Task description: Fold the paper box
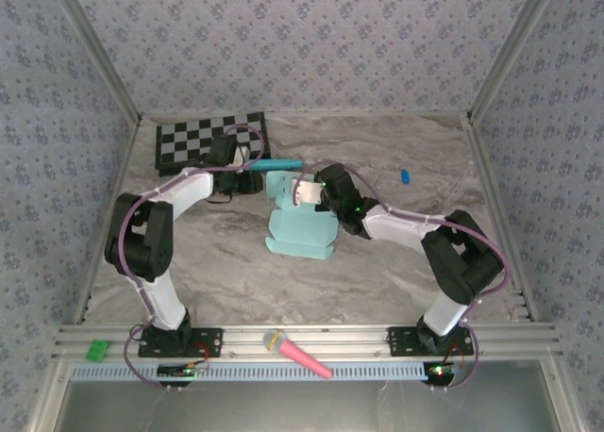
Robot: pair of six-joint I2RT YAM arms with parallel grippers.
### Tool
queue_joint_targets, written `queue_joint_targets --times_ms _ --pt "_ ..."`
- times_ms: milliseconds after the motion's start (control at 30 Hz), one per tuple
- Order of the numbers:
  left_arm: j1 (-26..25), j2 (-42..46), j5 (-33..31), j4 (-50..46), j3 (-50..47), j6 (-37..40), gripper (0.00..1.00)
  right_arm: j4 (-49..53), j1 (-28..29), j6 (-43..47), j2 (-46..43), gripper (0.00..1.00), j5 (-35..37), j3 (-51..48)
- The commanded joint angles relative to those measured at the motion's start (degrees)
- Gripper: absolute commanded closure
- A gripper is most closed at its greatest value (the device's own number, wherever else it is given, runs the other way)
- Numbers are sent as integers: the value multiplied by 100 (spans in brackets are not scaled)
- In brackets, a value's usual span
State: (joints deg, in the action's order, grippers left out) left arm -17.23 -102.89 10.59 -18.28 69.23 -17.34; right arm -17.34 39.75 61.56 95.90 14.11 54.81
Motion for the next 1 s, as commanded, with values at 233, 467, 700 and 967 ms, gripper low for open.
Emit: queue_joint_targets --times_ms 233,467,700,967 --pt "1 -117 1248 86 49 463 45 126 64 18 50 100 -13 136" --pt "-23 -91 1750 249 -76 583 45 99 68 18 89 100 4 162" --pt "-122 -113 2052 402 -136 694 47 108 68 21 148 100 0 203" --pt "-251 -240 2089 531 -117 675 47 135 68 14 170 100 -5 241"
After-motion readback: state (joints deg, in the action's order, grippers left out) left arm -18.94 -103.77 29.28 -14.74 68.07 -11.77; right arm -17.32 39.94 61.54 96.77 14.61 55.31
